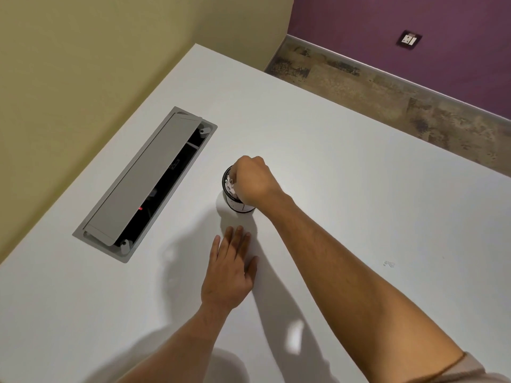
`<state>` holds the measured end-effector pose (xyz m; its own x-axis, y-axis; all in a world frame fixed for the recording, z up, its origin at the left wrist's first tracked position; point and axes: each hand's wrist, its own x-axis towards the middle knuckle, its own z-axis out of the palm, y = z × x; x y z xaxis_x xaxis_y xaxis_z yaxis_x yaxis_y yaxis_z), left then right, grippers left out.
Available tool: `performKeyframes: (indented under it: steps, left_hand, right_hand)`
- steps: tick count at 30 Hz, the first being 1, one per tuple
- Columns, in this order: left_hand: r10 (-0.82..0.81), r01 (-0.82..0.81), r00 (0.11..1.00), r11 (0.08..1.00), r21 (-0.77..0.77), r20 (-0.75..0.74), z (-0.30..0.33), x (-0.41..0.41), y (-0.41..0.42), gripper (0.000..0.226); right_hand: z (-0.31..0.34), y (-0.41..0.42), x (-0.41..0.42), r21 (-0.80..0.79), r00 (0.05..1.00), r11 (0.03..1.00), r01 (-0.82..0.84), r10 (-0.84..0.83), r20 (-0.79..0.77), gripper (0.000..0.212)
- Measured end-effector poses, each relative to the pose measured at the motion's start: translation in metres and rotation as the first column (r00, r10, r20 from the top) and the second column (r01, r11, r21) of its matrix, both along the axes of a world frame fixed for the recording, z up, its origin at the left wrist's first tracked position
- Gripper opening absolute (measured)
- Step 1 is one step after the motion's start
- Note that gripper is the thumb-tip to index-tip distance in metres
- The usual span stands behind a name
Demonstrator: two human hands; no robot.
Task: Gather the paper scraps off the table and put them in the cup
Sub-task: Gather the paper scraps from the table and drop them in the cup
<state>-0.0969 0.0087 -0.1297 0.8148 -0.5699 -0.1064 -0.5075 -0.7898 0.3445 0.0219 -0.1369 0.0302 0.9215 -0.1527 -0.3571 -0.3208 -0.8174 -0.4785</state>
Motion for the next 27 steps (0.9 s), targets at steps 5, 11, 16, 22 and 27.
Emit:
performKeyframes:
  steps: [5, 11, 16, 22, 27]
  left_hand:
    - [0.004, -0.003, 1.0, 0.999, -0.038, 0.022, -0.002, -0.001, -0.001, 0.06]
    - [-0.001, 0.002, 0.998, 1.0, -0.021, 0.059, -0.006, -0.002, 0.0, 0.058]
    - [-0.007, 0.007, 0.998, 1.0, 0.008, 0.057, -0.007, -0.002, 0.001, 0.059]
    - [-0.008, 0.007, 0.999, 1.0, 0.026, 0.05, -0.006, -0.002, 0.0, 0.059]
    - [-0.009, 0.008, 0.999, 1.0, 0.024, 0.052, -0.007, -0.002, 0.001, 0.059]
  right_hand:
    - [0.007, -0.014, -0.018, 0.22, 0.916, 0.955, 0.196, -0.259, 0.306, 0.027]
    - [-0.033, -0.058, -0.06, 0.377, 0.67, 0.727, 0.574, -0.682, 0.295, 0.02]
    - [-0.083, -0.073, -0.088, 0.232, 0.788, 0.802, 0.551, -0.591, 0.173, 0.03]
    - [-0.107, -0.062, -0.084, -0.149, 0.974, 0.975, 0.166, -0.138, 0.18, 0.01]
    - [-0.104, -0.06, -0.094, -0.236, 0.988, 0.97, 0.056, -0.019, 0.154, 0.015]
